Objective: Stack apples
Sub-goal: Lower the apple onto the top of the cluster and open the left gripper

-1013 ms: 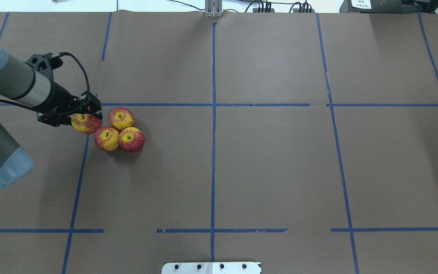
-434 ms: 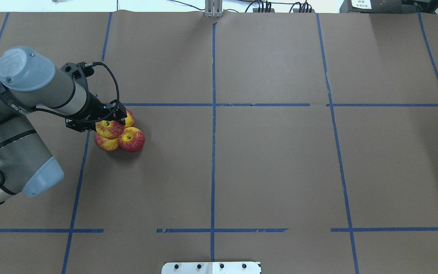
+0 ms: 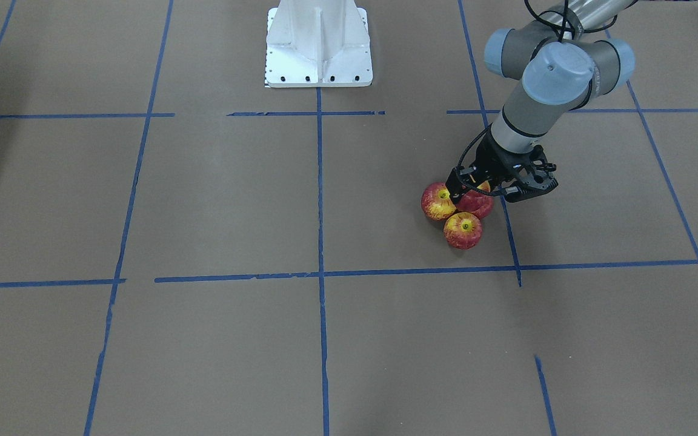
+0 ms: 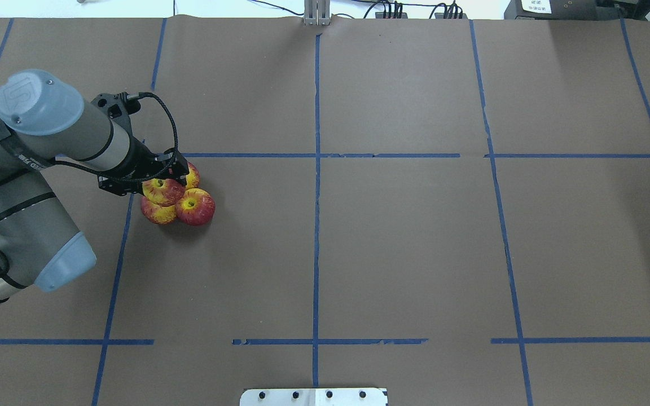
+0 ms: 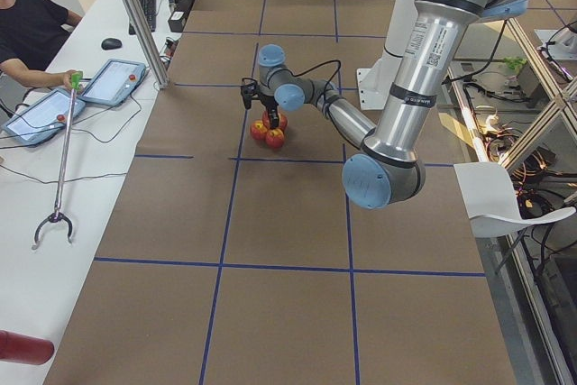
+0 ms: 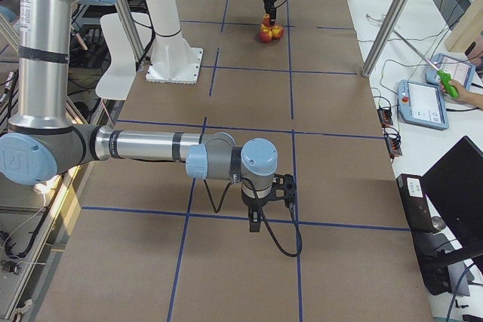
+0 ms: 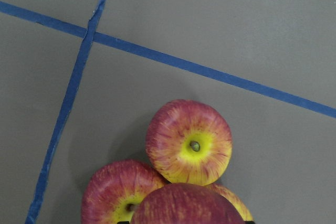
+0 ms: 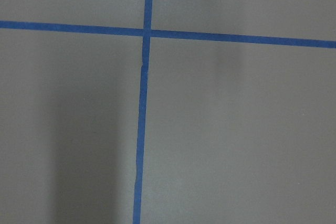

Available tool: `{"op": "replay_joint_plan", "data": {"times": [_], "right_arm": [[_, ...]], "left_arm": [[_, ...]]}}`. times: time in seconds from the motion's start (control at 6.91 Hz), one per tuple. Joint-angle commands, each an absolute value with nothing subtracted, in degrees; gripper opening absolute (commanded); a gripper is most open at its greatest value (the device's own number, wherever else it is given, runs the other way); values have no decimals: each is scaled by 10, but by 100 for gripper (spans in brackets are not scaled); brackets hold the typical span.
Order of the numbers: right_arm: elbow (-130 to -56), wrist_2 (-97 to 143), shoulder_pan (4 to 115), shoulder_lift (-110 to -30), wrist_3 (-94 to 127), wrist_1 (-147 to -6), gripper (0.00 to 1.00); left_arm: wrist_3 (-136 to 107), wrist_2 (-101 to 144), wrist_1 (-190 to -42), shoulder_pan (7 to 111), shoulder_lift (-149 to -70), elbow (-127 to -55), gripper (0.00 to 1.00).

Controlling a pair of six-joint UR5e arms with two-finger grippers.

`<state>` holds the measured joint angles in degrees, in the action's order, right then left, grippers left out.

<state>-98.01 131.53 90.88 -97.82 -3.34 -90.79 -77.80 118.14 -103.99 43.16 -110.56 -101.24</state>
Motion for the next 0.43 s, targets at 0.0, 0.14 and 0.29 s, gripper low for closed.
{"op": "replay_joint_plan", "data": {"times": [0.0, 0.14, 0.29], "right_arm": [[-980, 1316, 909, -978, -33, -908, 100], [-980, 1316, 909, -978, -33, -908, 100], [-980, 1316, 909, -978, -33, -908, 100]], "left_arm": [[-778, 1181, -1040, 431, -1114, -1002, 0], [-778, 1181, -1041, 429, -1116, -998, 13], [-778, 1181, -1041, 428, -1119, -997, 17]]}}
